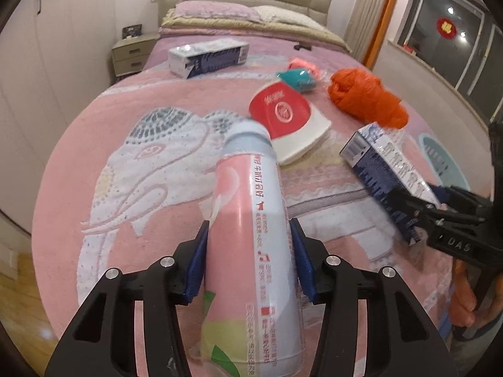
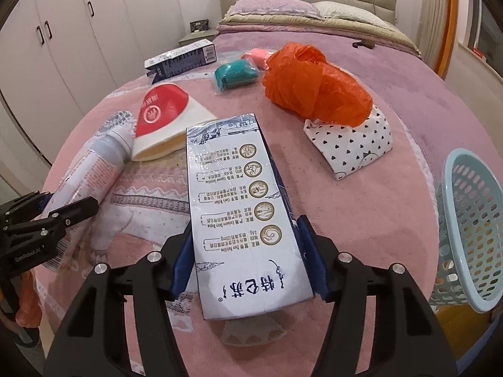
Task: Collect trash
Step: 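Carry can and carton to the wastebasket and open both tools to drop them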
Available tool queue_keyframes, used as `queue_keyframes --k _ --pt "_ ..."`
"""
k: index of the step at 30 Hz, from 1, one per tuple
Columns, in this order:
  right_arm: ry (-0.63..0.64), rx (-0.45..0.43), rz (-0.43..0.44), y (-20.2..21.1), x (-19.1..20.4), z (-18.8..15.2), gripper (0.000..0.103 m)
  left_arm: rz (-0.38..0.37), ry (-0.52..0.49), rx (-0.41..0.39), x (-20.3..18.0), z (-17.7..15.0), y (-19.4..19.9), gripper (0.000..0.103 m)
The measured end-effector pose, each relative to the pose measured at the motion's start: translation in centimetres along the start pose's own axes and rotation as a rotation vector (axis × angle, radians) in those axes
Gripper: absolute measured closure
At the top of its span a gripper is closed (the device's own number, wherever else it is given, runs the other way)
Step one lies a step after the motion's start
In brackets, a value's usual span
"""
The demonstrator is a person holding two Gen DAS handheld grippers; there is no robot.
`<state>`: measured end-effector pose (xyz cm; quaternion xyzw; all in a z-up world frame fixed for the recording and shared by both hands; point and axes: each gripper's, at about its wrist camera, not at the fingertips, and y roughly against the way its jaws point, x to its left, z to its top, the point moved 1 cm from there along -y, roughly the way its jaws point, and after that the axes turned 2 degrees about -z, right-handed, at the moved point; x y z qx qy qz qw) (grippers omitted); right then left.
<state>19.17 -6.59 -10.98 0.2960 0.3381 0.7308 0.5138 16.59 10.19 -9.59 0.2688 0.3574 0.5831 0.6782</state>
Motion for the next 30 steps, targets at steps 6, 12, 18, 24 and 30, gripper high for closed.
queue_keyframes --k 6,12,18,24,30 --pt "-0.028 -0.050 0.016 2.4 -1.2 -0.1 0.046 -0.027 -0.056 -0.076 -2.4 0.9 2.5 0.056" --pt "-0.040 -0.113 -0.017 4.9 -2.6 -0.1 0.046 -0.069 -0.129 -0.144 -5.9 2.1 4.2 0.056" --pt "-0.097 -0.176 -0.066 7.5 -5.7 -0.2 0.046 -0.111 -0.206 -0.182 -10.0 3.9 4.3 0.056" --pt "-0.226 -0.214 -0.114 9.3 -11.4 -0.6 0.046 -0.182 -0.297 -0.183 -15.0 6.0 3.0 0.056" --pt "-0.390 -0.226 -0.153 10.3 -18.2 -1.9 0.046 -0.246 -0.416 -0.170 -21.5 7.4 1.1 0.056"
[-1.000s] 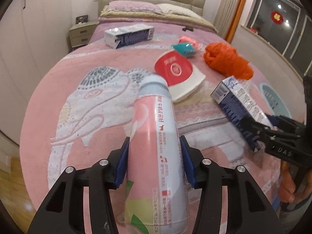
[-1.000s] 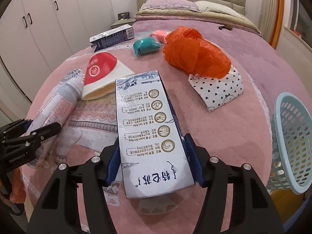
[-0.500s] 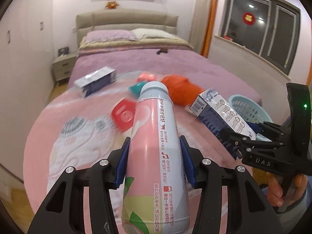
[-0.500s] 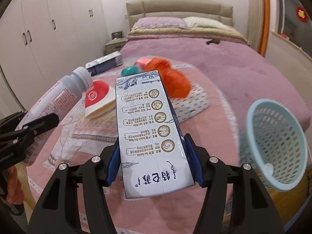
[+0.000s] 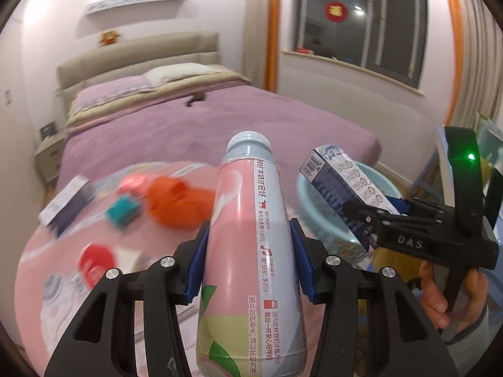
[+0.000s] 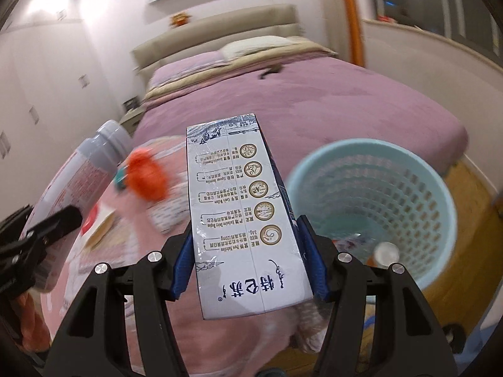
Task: Collect trash
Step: 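Carry can and carton to the wastebasket and open both tools to drop them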
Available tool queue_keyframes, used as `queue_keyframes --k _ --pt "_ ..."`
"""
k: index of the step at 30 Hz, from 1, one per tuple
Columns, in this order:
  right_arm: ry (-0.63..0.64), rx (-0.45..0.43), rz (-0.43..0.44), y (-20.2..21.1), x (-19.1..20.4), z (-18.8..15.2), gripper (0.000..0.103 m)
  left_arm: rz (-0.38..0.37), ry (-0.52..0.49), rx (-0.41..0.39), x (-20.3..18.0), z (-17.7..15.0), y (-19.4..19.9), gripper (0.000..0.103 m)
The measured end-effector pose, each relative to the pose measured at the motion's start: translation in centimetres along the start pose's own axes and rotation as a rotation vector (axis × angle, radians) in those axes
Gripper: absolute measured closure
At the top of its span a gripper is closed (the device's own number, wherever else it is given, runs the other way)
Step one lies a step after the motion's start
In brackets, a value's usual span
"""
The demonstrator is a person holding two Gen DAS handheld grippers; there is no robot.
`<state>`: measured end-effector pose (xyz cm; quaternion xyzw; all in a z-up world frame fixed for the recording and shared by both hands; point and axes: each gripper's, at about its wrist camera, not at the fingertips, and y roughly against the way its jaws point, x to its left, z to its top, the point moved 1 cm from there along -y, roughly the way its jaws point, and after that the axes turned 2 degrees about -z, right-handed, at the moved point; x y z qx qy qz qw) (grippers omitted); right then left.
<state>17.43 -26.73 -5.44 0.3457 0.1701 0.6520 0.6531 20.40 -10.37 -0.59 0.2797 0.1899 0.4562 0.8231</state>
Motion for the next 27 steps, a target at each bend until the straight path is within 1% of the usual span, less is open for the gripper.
queue_keyframes --k 3,5,7,12,14,17,20,23,27 --pt "-0.066 -0.006 -0.054 -0.1 -3.5 0.4 0.046 -0.035 -0.053 0.020 -2.7 1.4 -2.4 0.056" --pt "-0.099 -0.009 -0.121 -0.4 -5.7 0.6 0.046 -0.060 -0.079 0.035 -4.2 2.1 -3.9 0.056" --pt "-0.131 -0.009 -0.164 -0.8 -7.5 0.7 0.046 -0.080 -0.104 0.050 -5.8 2.7 -5.7 0.056" --pt "-0.221 0.027 -0.221 -2.6 -11.5 0.5 0.046 -0.123 -0.131 0.102 -8.5 3.6 -10.3 0.056" --pt "-0.246 0.044 -0.231 -3.3 -12.6 0.4 0.046 -0.146 -0.123 0.130 -9.0 3.7 -12.0 0.056" --pt "-0.277 0.074 -0.244 -4.3 -13.9 -0.1 0.046 -0.201 -0.093 0.181 -9.6 3.6 -14.5 0.056" --pt "-0.300 0.098 -0.254 -5.1 -14.8 -0.5 0.046 -0.212 -0.085 0.207 -9.9 3.3 -16.1 0.056" --pt "-0.313 0.113 -0.263 -5.7 -15.4 -0.9 0.046 -0.229 -0.078 0.227 -10.2 3.0 -17.1 0.056" --pt "-0.338 0.137 -0.253 -6.2 -16.0 -1.2 0.045 -0.237 -0.084 0.227 -10.6 2.8 -17.3 0.056"
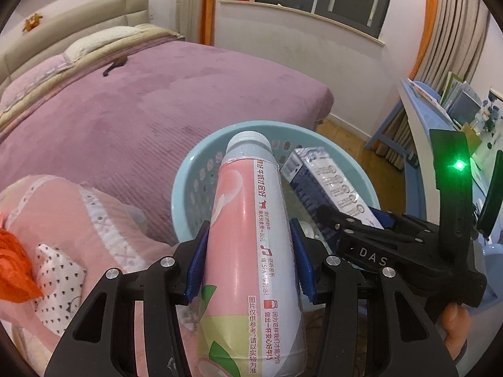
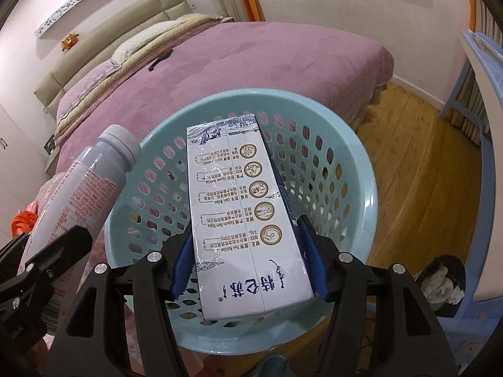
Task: Collect trash
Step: 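Carry can and carton to the wastebasket and open both tools to drop them, then return both tools to the rug toward the remaining carton and orange bag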
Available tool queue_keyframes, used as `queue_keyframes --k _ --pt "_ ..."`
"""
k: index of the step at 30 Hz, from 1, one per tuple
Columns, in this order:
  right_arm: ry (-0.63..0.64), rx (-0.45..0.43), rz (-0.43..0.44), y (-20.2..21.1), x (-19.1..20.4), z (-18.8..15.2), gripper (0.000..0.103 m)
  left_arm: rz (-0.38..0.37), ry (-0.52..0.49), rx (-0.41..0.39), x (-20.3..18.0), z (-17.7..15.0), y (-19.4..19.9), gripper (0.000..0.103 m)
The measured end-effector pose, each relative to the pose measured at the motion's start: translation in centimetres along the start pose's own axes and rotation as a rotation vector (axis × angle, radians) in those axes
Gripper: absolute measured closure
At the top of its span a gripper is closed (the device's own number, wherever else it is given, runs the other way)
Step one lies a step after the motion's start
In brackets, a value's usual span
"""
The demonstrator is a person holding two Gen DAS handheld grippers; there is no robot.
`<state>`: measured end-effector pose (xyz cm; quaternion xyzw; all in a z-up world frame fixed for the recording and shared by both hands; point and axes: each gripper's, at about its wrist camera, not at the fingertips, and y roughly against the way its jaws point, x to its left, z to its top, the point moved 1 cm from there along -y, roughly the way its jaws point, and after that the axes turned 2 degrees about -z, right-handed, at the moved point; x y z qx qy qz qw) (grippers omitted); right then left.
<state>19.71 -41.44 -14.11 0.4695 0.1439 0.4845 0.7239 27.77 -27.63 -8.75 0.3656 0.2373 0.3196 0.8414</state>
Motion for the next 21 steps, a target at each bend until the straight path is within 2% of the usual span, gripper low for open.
queue_keyframes --k 2,3,4,11,15,21 --pt "-0.009 -0.001 -0.001 0.0 -0.2 -0.1 0.045 0.001 0.002 -0.008 0.0 -0.2 0.1 0.051" --pt "-0.011 0.000 -0.003 0.0 -0.2 -0.1 0.044 0.004 -0.001 -0.014 -0.1 -0.3 0.4 0.039" --pt "-0.014 0.004 -0.002 0.0 -0.3 -0.1 0.042 0.006 -0.006 -0.024 -0.2 -0.5 0.7 0.033" --pt "0.015 -0.024 0.008 1.4 0.6 -0.5 0.041 0.019 -0.007 -0.096 0.4 -1.5 4.6 0.032" --pt "0.065 -0.046 0.030 2.7 2.7 -1.0 0.041 0.056 0.003 -0.139 1.1 -2.4 7.2 0.032" --pt "0.142 -0.085 0.069 5.0 6.2 -1.7 0.041 0.091 0.073 -0.196 3.5 -4.3 11.0 0.032"
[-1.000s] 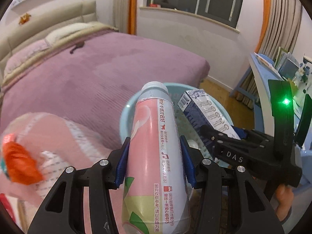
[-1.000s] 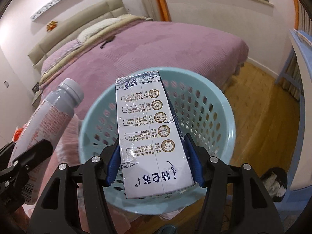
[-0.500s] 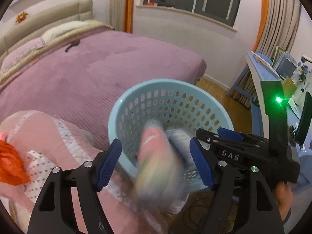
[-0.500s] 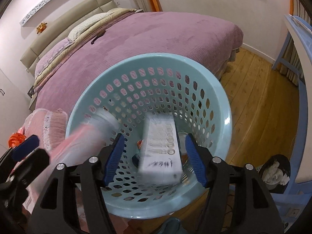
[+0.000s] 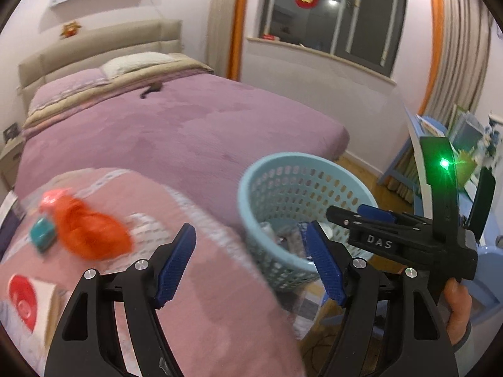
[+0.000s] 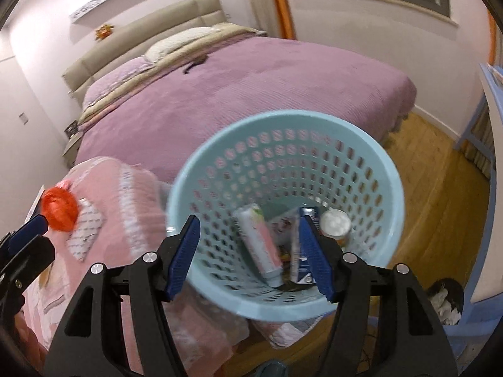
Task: Collect trash
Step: 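Return both tools to the rug toward the remaining carton and orange bag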
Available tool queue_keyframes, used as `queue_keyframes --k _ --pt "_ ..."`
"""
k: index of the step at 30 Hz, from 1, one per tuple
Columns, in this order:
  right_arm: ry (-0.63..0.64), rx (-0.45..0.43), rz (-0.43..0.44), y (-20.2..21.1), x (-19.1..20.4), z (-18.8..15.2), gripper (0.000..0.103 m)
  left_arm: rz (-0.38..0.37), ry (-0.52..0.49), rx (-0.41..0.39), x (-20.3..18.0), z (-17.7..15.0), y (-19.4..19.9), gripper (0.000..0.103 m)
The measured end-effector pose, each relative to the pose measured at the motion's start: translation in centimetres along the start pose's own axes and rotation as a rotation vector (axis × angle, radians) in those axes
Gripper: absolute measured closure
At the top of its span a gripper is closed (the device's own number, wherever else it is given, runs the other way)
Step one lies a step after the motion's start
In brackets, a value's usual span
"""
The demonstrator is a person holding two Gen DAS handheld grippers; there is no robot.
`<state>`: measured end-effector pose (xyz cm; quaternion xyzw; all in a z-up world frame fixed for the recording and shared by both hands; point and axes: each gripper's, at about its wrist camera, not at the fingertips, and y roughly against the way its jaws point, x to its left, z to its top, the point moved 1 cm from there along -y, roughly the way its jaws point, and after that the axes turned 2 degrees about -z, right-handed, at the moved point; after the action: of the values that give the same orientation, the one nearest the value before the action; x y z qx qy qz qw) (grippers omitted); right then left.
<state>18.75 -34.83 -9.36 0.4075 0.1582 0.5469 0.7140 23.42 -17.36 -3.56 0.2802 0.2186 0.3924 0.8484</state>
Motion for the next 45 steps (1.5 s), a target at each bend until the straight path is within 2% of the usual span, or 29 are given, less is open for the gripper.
queue_keyframes --k 8,17,20,24,27,30,33,37,42,45 --pt "0.111 -0.020 0.086 1.1 6.8 -0.8 0.041 0.102 0.110 -0.044 5.8 -1.9 4.9 0.032" --pt "0.267 -0.073 0.185 1.8 15.3 -2.0 0.041 0.295 0.196 -0.081 14.8 -4.2 10.8 0.031" --pt "0.315 -0.099 0.196 1.6 18.1 -1.8 0.041 0.371 0.230 -0.094 19.0 -4.1 12.5 0.029" --pt "0.319 -0.118 0.222 0.7 21.0 -1.3 0.040 0.431 0.243 -0.105 23.9 -3.3 13.5 0.016" --pt "0.327 -0.150 0.218 -0.6 23.2 -1.2 0.038 0.468 0.257 -0.087 27.8 -2.7 13.0 0.016" --pt "0.368 -0.235 0.156 -1.7 25.1 -1.9 0.036 0.485 0.280 -0.057 31.9 -2.0 11.7 0.016" --pt "0.396 -0.242 0.145 -3.0 25.9 -2.1 0.036 0.478 0.283 -0.044 34.9 -1.3 10.2 0.016" --pt "0.395 -0.243 0.138 -4.1 25.8 -2.3 0.036 0.401 0.298 -0.011 38.5 -0.4 8.1 0.016" --pt "0.417 -0.239 0.154 -4.2 25.9 -2.8 0.036 0.336 0.266 0.047 40.1 0.0 5.9 0.016" --pt "0.434 -0.228 0.152 -4.4 26.2 -3.0 0.034 0.350 0.207 0.086 39.0 -0.3 4.8 0.016"
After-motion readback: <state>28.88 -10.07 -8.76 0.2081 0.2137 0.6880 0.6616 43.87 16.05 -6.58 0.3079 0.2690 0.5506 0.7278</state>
